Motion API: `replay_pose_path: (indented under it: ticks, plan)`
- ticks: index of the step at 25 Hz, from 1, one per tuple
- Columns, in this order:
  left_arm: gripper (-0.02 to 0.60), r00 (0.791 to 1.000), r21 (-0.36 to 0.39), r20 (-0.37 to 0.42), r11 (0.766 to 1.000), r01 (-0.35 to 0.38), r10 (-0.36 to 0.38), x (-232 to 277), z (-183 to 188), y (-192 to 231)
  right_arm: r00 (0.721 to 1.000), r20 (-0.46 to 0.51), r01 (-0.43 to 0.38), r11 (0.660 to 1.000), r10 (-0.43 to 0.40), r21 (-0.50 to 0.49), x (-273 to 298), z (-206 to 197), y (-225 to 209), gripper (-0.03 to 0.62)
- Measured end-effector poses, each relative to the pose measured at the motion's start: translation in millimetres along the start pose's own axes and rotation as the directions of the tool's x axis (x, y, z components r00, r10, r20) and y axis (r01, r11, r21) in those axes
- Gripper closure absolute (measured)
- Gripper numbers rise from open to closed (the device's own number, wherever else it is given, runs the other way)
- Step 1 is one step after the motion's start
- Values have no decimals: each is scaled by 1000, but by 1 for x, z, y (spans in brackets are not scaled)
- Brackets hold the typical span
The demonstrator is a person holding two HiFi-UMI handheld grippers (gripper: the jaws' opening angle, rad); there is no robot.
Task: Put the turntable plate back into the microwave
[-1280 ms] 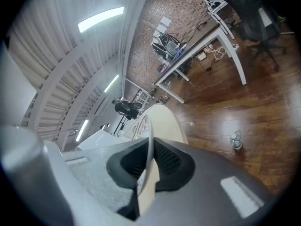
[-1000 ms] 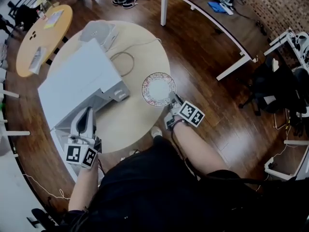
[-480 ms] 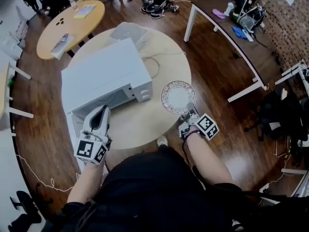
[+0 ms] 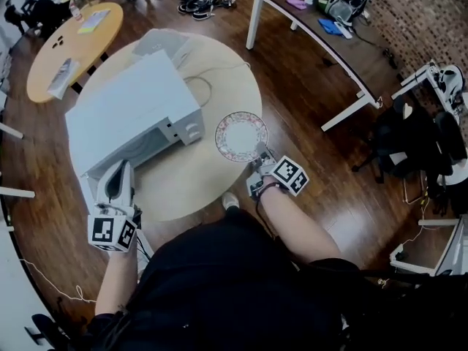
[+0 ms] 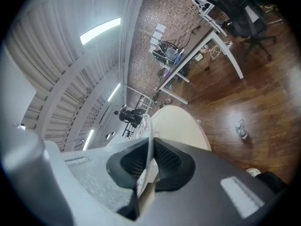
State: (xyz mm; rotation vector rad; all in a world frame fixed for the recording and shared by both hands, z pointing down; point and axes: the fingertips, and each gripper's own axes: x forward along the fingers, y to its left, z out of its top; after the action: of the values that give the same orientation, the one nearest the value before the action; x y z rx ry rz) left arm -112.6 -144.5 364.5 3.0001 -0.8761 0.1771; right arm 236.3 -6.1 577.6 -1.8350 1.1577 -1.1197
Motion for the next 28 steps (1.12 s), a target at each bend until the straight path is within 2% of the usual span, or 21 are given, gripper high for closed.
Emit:
replay_pose_path:
  ticks: [5,14,18,28]
  plan:
    - [578,1000,-25,9,1000,-1,1,-2,-3,0,1000,4,15,1000,-15,13,-14,-2,-2,576]
    - [578,998,-51,14,997,-64,65,-21,-12,7,998,-54,14,1000,-15,-11,-15,-16,0,576]
    - [578,997,-43,21,997,-67,68,-23,-12,7,998,-51,22,1000,-23,-21,-18,-12,1,576]
    - [578,994,-47,36,994,-99,100,-40,-10,20,996,-81,24,1000,-24,-5,-10,-29,10,576]
